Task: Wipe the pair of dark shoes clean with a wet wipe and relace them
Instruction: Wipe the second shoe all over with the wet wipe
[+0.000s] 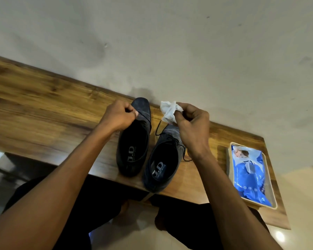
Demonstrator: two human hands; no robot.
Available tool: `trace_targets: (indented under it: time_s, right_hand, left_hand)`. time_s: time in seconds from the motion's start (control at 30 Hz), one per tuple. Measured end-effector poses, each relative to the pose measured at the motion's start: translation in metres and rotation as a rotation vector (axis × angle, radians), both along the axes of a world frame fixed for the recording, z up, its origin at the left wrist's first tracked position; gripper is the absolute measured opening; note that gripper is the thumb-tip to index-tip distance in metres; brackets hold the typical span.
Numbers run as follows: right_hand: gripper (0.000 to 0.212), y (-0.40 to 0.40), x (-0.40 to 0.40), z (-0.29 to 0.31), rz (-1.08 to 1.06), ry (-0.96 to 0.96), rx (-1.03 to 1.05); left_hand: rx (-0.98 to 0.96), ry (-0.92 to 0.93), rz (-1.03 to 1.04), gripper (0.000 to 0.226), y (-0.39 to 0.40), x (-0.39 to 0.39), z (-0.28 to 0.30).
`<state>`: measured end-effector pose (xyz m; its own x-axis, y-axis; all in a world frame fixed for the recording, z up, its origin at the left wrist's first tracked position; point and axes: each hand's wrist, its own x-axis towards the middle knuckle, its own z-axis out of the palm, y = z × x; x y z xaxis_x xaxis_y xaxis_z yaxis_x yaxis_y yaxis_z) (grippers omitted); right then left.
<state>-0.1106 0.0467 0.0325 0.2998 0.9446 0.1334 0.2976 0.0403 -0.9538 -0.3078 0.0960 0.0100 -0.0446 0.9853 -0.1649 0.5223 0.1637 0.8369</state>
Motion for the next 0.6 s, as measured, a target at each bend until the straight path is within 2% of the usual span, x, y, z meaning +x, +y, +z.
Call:
trace_targets:
  time_s: [0.1, 0.3, 0.43, 0.6]
  right_hand:
    - [0.024, 0.007, -0.014, -0.01, 0.039, -0.08, -0.04]
    - [0.026, 0.012, -0.044, -0.024, 0.035, -0.276, -0.073]
    - [0.024, 0.011, -0.063, -0.033, 0.088, -0.367, -0.092]
    - [0.029, 0.011, -0.074, -0.034, 0.216, -0.334, -0.041]
  left_hand:
    - [-0.011, -0.117, 0.024, 0.017, 0.0, -0.004, -0.002]
    - [0.03, -0.349, 0.123, 0.006, -0.004, -0.001, 0.004]
    - [0.089, -0.487, 0.201, 0.015, -0.003, -0.001, 0.015]
    - [0.177, -0.515, 0.213, 0.034, -0.004, -0.003, 0.024]
